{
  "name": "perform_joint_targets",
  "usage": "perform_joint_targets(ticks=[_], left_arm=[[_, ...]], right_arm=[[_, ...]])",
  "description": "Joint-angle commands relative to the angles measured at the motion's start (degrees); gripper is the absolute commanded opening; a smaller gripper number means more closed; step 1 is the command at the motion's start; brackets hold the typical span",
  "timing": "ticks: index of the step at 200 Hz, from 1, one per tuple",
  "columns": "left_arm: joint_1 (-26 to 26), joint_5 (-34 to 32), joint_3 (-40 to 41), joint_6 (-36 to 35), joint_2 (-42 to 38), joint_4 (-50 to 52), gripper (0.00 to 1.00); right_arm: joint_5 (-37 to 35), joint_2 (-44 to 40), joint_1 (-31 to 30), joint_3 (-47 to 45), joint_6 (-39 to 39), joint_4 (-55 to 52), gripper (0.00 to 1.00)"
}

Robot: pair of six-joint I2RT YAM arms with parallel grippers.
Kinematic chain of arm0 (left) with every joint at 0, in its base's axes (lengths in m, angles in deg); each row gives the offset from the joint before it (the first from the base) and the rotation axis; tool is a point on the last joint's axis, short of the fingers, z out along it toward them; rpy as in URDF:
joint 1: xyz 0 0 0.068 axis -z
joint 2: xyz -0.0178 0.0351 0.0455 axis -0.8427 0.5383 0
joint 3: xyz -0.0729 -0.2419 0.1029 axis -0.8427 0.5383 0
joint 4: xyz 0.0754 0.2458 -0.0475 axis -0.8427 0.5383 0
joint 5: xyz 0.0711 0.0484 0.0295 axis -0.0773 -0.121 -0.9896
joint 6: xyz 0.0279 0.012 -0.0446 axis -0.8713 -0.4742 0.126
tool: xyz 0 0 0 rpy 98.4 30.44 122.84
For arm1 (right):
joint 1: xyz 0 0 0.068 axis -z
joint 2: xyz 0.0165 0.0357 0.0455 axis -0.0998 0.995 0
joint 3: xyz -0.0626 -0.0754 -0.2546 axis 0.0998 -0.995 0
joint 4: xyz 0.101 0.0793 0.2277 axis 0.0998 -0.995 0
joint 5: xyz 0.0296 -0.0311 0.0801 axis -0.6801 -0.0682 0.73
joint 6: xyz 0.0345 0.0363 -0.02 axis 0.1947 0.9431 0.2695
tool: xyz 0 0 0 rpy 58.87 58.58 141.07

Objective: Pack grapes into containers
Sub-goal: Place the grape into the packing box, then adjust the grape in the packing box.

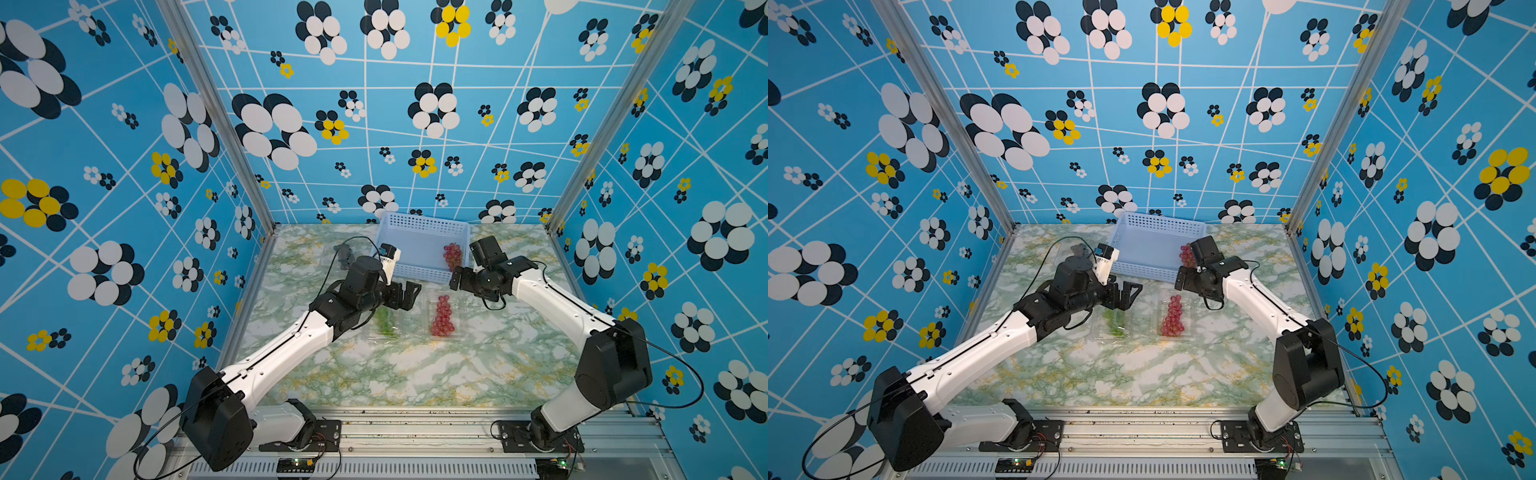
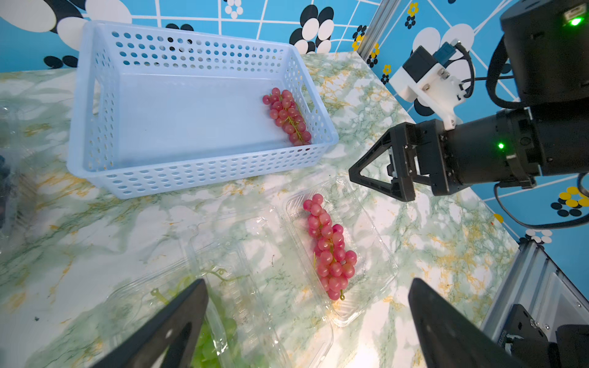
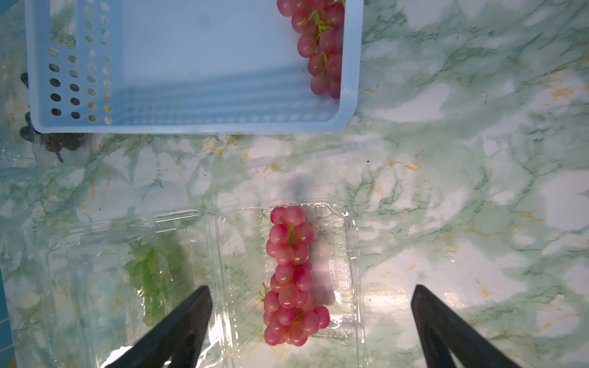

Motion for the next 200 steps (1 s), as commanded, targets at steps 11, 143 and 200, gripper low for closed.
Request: perform_joint_targets(ticks=[11, 143, 200], left_arm=[[-1.89, -0.45, -1.93, -0.28, -1.19, 0.15, 1.00], [-6.88, 0.35, -8.59, -2.91, 7.22, 0.74, 1.00], [-7.22, 0.34, -12.78, -4.80, 13.31, 0.85, 0.99]], right_arm=[[0.43, 0.07, 1.70, 5.81, -1.54, -3.19, 0.99], [-1.80, 15.29, 6.74, 29.69, -5.56, -6.54, 0.99], [-0.30, 28.21, 7.32, 43.38, -5.94, -9.59, 0.99]])
